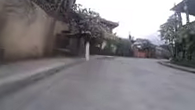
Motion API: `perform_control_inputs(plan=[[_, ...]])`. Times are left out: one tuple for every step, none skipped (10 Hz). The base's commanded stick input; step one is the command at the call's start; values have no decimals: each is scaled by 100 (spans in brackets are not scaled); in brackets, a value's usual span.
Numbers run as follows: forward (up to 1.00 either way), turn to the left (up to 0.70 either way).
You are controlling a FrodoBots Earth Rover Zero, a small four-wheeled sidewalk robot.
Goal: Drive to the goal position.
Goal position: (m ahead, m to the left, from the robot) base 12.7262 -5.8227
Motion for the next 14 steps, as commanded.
perform_control_inputs(plan=[[100,0],[100,0],[100,0],[100,0],[100,0],[100,-1],[100,-14],[100,-40],[100,-40],[100,-40],[100,-35],[100,-10],[100,0],[100,0]])
